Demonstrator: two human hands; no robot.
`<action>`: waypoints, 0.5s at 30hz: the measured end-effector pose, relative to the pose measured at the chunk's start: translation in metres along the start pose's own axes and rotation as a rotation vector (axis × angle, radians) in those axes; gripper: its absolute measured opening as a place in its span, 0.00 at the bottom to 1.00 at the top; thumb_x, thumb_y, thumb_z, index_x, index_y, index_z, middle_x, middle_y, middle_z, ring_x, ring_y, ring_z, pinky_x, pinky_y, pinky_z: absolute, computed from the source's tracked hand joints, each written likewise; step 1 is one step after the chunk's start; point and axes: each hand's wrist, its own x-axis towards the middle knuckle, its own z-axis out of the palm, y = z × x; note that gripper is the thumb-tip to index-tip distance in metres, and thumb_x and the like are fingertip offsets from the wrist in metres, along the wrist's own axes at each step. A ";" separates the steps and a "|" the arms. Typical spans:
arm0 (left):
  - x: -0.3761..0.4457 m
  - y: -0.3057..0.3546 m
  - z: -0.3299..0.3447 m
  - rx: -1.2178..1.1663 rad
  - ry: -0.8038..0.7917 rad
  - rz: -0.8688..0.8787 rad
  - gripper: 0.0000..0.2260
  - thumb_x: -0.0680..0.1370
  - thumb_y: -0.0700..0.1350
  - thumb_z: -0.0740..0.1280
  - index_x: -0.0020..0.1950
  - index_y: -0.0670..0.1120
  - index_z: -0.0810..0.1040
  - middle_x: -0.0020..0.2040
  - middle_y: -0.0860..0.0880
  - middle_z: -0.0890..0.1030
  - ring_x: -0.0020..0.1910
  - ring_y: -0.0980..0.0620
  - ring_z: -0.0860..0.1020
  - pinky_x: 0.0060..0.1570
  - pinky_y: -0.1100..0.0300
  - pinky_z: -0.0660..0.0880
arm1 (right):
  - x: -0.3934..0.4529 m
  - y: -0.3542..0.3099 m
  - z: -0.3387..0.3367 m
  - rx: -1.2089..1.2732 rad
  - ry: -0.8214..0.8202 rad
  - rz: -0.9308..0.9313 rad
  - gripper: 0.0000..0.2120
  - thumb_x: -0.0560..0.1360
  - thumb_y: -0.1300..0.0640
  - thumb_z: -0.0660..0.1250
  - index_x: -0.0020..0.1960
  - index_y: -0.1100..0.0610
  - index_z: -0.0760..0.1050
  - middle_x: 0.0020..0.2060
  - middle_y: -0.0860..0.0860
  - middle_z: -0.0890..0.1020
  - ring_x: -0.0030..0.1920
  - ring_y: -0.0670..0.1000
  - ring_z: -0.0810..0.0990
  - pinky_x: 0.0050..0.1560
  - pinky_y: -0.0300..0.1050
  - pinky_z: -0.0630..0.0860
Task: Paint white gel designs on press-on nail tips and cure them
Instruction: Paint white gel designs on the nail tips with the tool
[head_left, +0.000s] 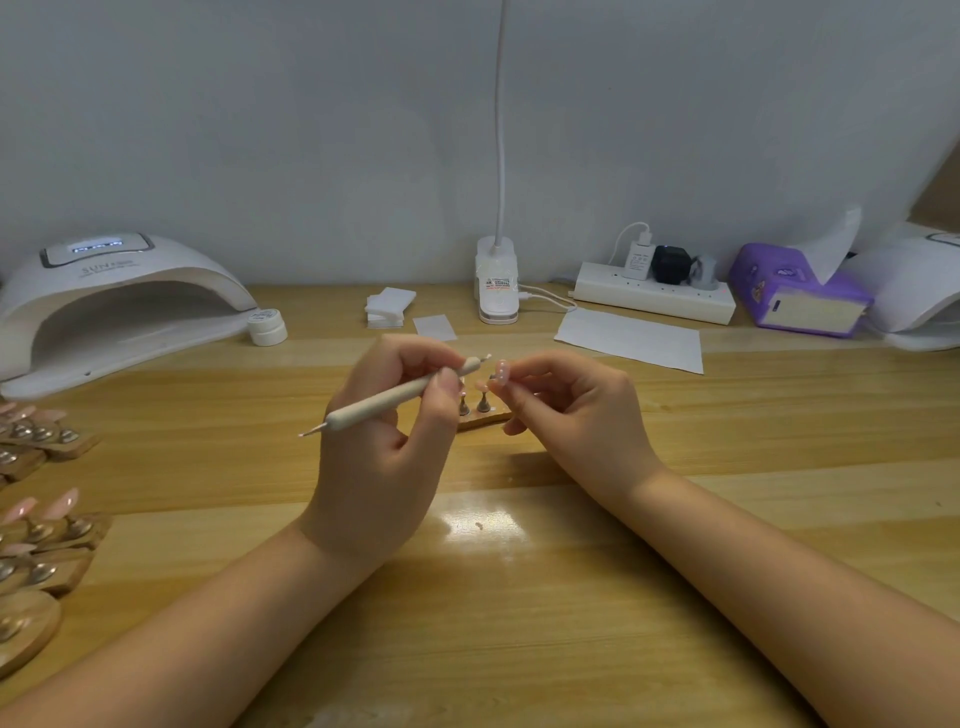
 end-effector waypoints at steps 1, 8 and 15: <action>0.000 0.000 0.000 -0.009 0.017 0.003 0.04 0.77 0.44 0.61 0.49 0.47 0.75 0.40 0.50 0.78 0.40 0.55 0.78 0.41 0.66 0.74 | 0.000 0.000 0.000 0.000 0.002 0.002 0.05 0.73 0.66 0.71 0.49 0.65 0.81 0.40 0.56 0.84 0.37 0.48 0.84 0.36 0.40 0.81; -0.001 -0.005 -0.001 0.048 0.058 -0.004 0.05 0.80 0.44 0.61 0.54 0.53 0.72 0.47 0.49 0.78 0.46 0.50 0.78 0.47 0.56 0.76 | 0.001 0.000 0.000 -0.001 -0.008 -0.007 0.04 0.74 0.65 0.70 0.49 0.63 0.79 0.40 0.55 0.84 0.36 0.45 0.84 0.35 0.35 0.79; 0.000 -0.011 -0.003 0.138 0.027 -0.009 0.08 0.80 0.42 0.62 0.54 0.54 0.74 0.47 0.50 0.80 0.48 0.53 0.79 0.48 0.63 0.75 | 0.002 0.002 -0.001 -0.051 -0.007 0.011 0.04 0.75 0.61 0.70 0.49 0.60 0.80 0.39 0.52 0.84 0.34 0.47 0.83 0.35 0.40 0.80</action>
